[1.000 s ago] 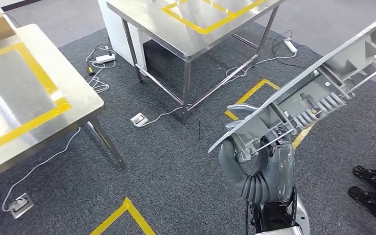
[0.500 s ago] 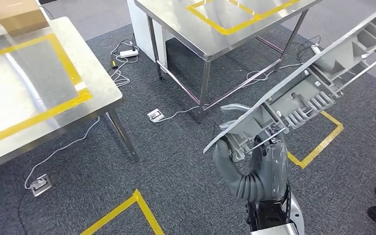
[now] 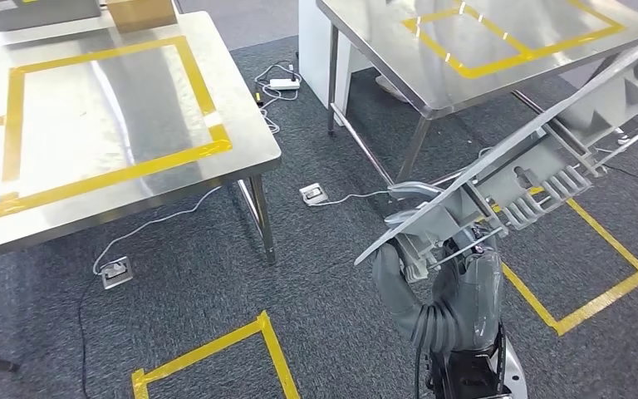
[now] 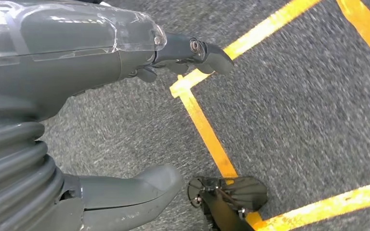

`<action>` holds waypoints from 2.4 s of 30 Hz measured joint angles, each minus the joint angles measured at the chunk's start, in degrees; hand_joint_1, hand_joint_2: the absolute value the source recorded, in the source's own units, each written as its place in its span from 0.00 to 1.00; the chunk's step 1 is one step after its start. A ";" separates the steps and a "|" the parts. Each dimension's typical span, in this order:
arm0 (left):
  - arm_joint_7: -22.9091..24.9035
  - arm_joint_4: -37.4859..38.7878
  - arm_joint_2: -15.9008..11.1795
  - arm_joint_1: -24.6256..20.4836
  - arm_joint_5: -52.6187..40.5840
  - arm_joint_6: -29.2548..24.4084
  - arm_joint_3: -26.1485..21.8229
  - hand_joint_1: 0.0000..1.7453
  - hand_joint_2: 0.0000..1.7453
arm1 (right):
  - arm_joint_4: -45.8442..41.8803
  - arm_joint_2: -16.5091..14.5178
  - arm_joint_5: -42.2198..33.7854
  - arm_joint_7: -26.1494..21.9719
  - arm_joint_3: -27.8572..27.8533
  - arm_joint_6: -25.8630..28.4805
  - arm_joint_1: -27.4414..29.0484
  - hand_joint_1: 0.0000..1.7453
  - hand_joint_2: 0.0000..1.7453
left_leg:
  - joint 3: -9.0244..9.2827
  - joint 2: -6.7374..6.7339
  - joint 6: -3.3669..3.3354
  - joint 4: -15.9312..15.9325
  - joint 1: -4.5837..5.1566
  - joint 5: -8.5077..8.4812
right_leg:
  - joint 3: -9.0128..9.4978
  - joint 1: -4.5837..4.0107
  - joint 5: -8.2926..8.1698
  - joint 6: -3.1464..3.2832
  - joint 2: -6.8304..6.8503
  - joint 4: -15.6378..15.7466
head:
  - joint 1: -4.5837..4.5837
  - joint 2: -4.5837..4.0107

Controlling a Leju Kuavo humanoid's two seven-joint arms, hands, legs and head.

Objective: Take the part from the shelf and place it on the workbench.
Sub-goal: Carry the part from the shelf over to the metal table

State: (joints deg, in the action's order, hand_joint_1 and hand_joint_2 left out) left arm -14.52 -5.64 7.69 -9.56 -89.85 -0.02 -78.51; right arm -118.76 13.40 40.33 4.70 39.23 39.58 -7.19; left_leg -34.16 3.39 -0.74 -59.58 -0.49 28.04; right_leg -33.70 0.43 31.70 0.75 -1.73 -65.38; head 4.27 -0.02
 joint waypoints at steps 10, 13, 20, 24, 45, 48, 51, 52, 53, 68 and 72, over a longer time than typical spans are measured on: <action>0.90 0.04 0.22 0.09 0.00 -0.07 0.00 0.00 1.00 | -0.26 0.02 0.02 0.00 0.05 0.24 -0.61 1.00 1.00 | -6.08 -3.44 2.43 -10.55 -0.30 5.78 | 3.43 -0.14 -3.32 1.08 2.19 9.33 | -1.46 0.00; 0.90 0.04 0.16 0.18 0.00 -0.08 -0.01 0.00 1.00 | -0.26 0.01 -0.14 -0.18 0.08 0.28 -0.51 1.00 1.00 | -6.50 -3.62 3.06 -12.77 -0.74 5.33 | 3.37 -0.07 -3.12 0.78 3.70 9.07 | -2.04 0.00; 0.50 0.04 0.11 0.29 0.00 -0.18 -0.01 0.00 1.00 | -0.34 -0.18 -2.55 -2.41 -0.66 0.43 -0.67 1.00 1.00 | 0.72 -4.46 1.66 0.25 -0.53 0.90 | 2.88 -0.14 -1.99 -0.45 4.54 7.41 | -2.33 0.00; 0.32 0.02 0.32 0.27 0.00 -0.29 0.00 0.00 1.00 | -0.71 -0.23 -4.13 -3.85 -1.54 0.45 -0.76 1.00 1.00 | 0.78 -4.44 1.42 0.31 -0.32 0.98 | 3.12 0.00 -2.09 0.14 4.47 7.78 | -1.76 0.00; 0.59 0.04 0.46 0.27 0.00 -0.32 0.00 0.00 1.00 | -1.45 -0.86 -4.35 -5.58 -3.95 0.45 0.21 1.00 1.00 | 0.78 -4.19 0.67 0.11 0.11 1.31 | 3.23 0.35 -2.13 -2.04 4.48 8.17 | -1.19 0.00; 0.63 0.04 0.35 0.28 0.00 -0.31 0.00 0.00 1.00 | -1.44 -0.94 -3.34 -4.64 -3.96 0.44 0.09 1.00 1.00 | 0.66 -4.17 0.24 0.02 0.36 1.48 | 3.27 0.57 -2.23 -2.51 4.66 8.30 | -1.43 0.00; 0.64 0.04 0.27 0.25 0.00 -0.31 0.00 0.00 1.00 | -1.43 -0.95 -2.89 -4.06 -3.96 0.44 -0.15 1.00 1.00 | 1.18 -3.80 -0.55 1.12 0.13 0.93 | 3.04 0.69 -1.35 -2.94 4.39 7.41 | -1.62 0.00; 0.64 0.04 0.25 0.21 0.00 -0.31 0.00 0.00 1.00 | -1.43 -0.96 -2.80 -3.99 -3.95 0.44 -0.17 1.00 1.00 | 1.50 -3.56 -0.82 1.58 -0.05 0.70 | 2.24 0.74 -0.14 -3.03 3.76 5.55 | -1.48 0.00; 0.64 0.03 0.24 0.19 0.00 -0.31 0.00 0.00 1.00 | -1.42 -0.97 -2.76 -3.95 -3.95 0.43 -0.17 1.00 1.00 | 1.73 -3.32 -1.00 1.84 -0.17 0.57 | 0.84 0.82 1.53 -3.05 3.01 2.53 | -1.22 0.00; 0.52 0.04 0.42 0.05 0.00 -0.31 -0.01 0.00 1.00 | -1.26 -1.05 -2.69 -3.26 -3.97 0.44 -0.26 1.00 1.00 | -0.65 -1.63 2.61 -2.88 -0.60 3.62 | 3.04 1.29 -3.29 -0.96 1.25 8.91 | -1.58 0.00; 0.47 0.04 0.48 0.10 0.00 -0.32 -0.01 0.00 1.00 | -1.23 -1.09 -2.99 -3.15 -4.00 0.44 -0.15 1.00 1.00 | -7.39 -3.78 3.03 -13.80 -0.66 6.48 | 3.47 0.85 -2.63 -0.47 4.20 8.77 | -2.45 0.00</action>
State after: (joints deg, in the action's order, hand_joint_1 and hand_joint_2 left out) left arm -14.05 -5.60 8.16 -9.45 -89.85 -0.34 -78.52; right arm -119.99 12.32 37.34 1.55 35.23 40.03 -7.34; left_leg -41.55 -0.38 2.29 -73.38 -1.15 34.52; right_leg -30.23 1.28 29.07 0.27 2.47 -56.61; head 1.82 -0.02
